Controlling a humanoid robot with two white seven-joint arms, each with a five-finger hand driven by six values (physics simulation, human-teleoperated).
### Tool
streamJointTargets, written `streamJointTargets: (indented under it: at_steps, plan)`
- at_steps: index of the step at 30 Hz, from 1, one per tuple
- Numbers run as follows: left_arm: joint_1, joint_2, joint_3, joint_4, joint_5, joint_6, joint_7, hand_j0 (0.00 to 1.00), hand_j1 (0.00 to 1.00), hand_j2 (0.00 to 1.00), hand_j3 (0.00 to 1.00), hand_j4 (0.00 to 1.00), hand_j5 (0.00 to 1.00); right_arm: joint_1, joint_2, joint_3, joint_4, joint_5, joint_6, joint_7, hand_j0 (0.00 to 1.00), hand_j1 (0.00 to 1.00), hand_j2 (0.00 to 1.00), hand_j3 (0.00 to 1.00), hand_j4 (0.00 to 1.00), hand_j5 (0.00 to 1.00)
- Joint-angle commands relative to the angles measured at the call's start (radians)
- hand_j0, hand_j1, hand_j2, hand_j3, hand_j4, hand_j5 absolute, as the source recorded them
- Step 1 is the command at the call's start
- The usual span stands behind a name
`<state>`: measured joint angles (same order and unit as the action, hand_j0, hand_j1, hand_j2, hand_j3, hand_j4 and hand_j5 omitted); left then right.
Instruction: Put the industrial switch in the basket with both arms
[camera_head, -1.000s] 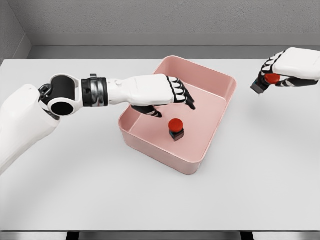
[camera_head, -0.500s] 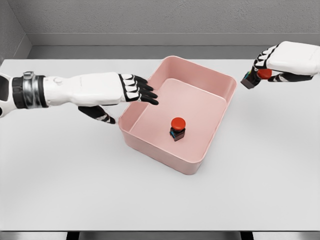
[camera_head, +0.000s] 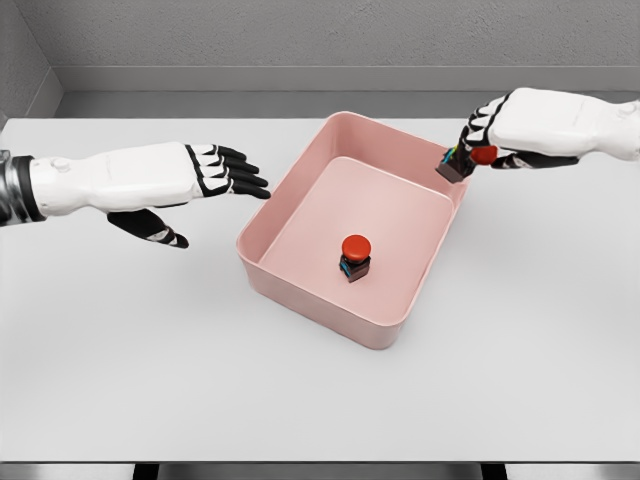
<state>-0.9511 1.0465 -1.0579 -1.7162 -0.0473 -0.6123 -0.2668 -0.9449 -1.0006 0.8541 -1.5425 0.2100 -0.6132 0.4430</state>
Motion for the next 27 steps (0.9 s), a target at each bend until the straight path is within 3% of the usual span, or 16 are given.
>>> streamJointTargets:
  at_steps: [1, 19, 21, 23, 25, 27]
  plan:
    - [0.000, 0.000, -0.001, 0.001, 0.007, 0.001, 0.000, 1.00, 1.00, 1.00, 1.00, 1.00, 1.00, 0.000, 0.014, 0.006, -0.008, -0.006, 0.002, -0.001, 0.49, 0.49, 0.49, 0.49, 0.49, 0.49]
    - [-0.002, -0.003, -0.001, 0.004, 0.004, 0.001, 0.000, 1.00, 1.00, 1.00, 1.00, 1.00, 1.00, -0.060, 0.154, 0.080, -0.025, -0.001, 0.002, 0.009, 0.49, 0.49, 0.49, 0.49, 0.49, 0.49]
    - [-0.002, -0.002, -0.001, 0.004, 0.004, 0.001, 0.000, 1.00, 1.00, 1.00, 1.00, 1.00, 1.00, -0.072, 0.169, 0.082, -0.025, 0.002, 0.002, 0.009, 0.58, 0.58, 0.58, 0.58, 0.58, 0.58]
    - [-0.002, -0.002, -0.001, 0.004, 0.004, 0.001, 0.000, 1.00, 1.00, 1.00, 1.00, 1.00, 1.00, -0.072, 0.171, 0.080, -0.025, 0.002, 0.002, 0.006, 0.76, 0.76, 0.76, 0.76, 0.76, 0.76]
    - [-0.002, 0.000, -0.001, 0.004, 0.004, 0.001, 0.000, 1.00, 1.00, 1.00, 1.00, 1.00, 1.00, -0.075, 0.174, 0.080, -0.025, 0.002, 0.002, 0.006, 0.84, 0.84, 0.84, 0.84, 0.84, 0.84]
    - [-0.002, 0.001, -0.001, 0.004, 0.004, 0.001, 0.000, 1.00, 1.00, 1.00, 1.00, 1.00, 1.00, -0.078, 0.172, 0.080, -0.022, 0.002, 0.002, 0.008, 0.85, 0.85, 0.85, 0.85, 0.85, 0.85]
